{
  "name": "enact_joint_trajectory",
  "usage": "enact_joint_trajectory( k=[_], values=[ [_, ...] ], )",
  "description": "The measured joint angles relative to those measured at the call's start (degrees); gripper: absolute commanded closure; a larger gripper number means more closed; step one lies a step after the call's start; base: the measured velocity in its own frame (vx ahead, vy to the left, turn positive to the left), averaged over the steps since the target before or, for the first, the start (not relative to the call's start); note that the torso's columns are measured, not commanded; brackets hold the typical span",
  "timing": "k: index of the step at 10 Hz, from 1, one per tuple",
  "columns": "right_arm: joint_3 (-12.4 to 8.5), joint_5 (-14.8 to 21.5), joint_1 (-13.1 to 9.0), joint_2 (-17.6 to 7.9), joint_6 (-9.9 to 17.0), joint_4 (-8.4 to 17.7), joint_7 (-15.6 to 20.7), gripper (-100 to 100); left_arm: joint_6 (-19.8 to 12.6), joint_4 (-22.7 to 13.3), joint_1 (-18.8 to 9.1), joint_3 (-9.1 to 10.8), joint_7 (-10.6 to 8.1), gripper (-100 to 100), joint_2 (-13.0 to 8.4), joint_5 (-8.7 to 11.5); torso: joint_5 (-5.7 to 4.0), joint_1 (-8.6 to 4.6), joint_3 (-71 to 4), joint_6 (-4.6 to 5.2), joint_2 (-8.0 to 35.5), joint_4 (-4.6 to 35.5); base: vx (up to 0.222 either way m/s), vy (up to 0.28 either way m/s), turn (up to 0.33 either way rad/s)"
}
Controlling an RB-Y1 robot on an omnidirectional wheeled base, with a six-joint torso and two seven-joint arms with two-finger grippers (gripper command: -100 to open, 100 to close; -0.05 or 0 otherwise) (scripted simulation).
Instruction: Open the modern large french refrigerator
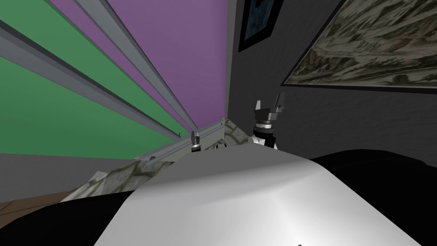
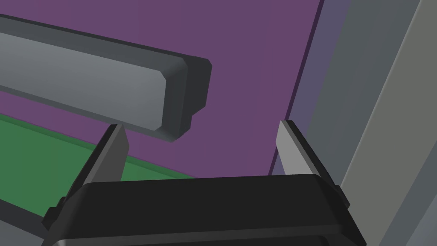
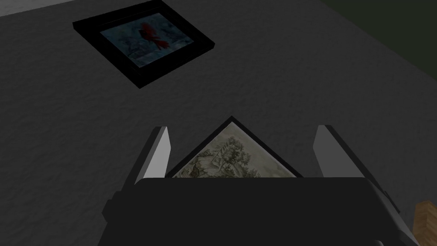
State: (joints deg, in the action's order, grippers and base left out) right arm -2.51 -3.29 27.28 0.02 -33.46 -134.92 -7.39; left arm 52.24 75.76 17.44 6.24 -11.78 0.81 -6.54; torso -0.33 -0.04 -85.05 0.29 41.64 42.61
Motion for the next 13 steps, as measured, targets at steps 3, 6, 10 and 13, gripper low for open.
enact_joint_trajectory(
  k=[3, 6, 10, 13],
  values=[
    [0.0, 0.0, 0.0, 0.0, 0.0, 0.0, 0.0, 0, -1.4, 2.2, 1.3, 3.71, -2.12, -100, 1.3, -2.4, -0.14, 0.01, -0.1, 0.13, -0.1, 0.1, -0.014, -0.019, -0.122],
    [0.0, 0.0, 0.0, 0.0, 0.0, 0.0, 0.0, 0, -1.0, 2.2, 1.5, 7.23, -4.01, -100, 2.1, -4.1, -0.14, 0.06, -0.1, 0.04, -0.1, 0.1, -0.016, -0.017, -0.083],
    [0.0, 0.0, 0.0, 0.0, 0.0, 0.0, 0.0, 0, 0.1, 1.3, -0.3, 2.74, -1.19, 100, 0.6, -1.1, 0.42, 0.69, -0.3, -0.01, -0.7, -0.5, 0.024, 0.025, 0.207],
    [0.0, 0.0, 0.0, 0.0, 0.0, 0.0, 0.0, 0, 0.3, 0.8, -0.7, -2.33, 1.46, 100, -0.7, 1.6, 0.44, 0.46, -0.2, -0.08, -0.5, -0.6, 0.014, 0.029, 0.162]
  ],
)
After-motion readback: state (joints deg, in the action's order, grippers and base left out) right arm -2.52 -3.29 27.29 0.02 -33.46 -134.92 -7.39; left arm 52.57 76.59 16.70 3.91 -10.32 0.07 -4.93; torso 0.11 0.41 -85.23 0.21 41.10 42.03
